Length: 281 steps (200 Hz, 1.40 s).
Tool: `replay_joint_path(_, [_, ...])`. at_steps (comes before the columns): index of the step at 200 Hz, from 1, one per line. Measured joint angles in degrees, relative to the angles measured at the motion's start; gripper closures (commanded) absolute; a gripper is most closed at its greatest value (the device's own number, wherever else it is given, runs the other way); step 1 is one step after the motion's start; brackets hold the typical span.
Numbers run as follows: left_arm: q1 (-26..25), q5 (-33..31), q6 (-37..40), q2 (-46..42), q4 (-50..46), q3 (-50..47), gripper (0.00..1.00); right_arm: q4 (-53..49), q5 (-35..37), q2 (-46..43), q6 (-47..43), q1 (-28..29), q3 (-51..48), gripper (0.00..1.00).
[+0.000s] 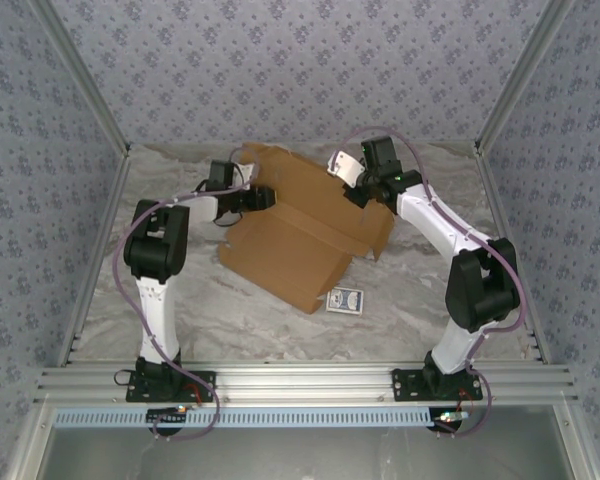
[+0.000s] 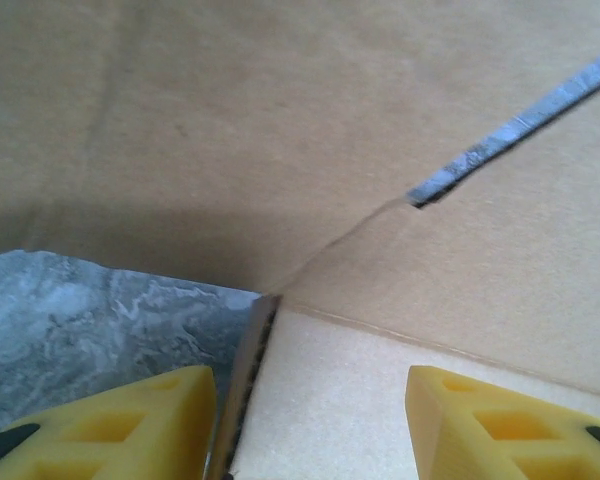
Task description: Fold the paper box
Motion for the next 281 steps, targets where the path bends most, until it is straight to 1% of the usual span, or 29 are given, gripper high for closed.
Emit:
replay_joint_path(28, [-0.33, -0.52, 0.07, -2.14, 1.51, -1.90, 0.46, 0.00, 0.20, 0.00, 0.31, 0.04, 0.11, 1.00])
replay_joint_path(52, [-0.33, -0.96, 0.33, -3.19, 2.32, -2.71, 0.49, -0.24, 0.39, 0.02, 0.39, 0.04, 0.66, 1.00])
replay_joint_path(117, [-0.61, -0.92, 1.11, -3.32, 2.05, -2.67, 0.55, -0.42, 0.44, 0.20, 0.39, 0.39, 0.98, 1.00])
replay_joint_path(188, [-3.37, -0.74, 3.37, -1.68, -0.90, 0.61, 0.56, -0.39, 1.07, 1.29, 0.90, 1.29, 1.09, 1.00])
replay_joint_path(281, [-3.69, -2.25, 2.67, -0.83, -2.23, 0.55, 0.56, -0.42, 1.49, 1.84, 1.46, 1.53, 1.77, 1.00])
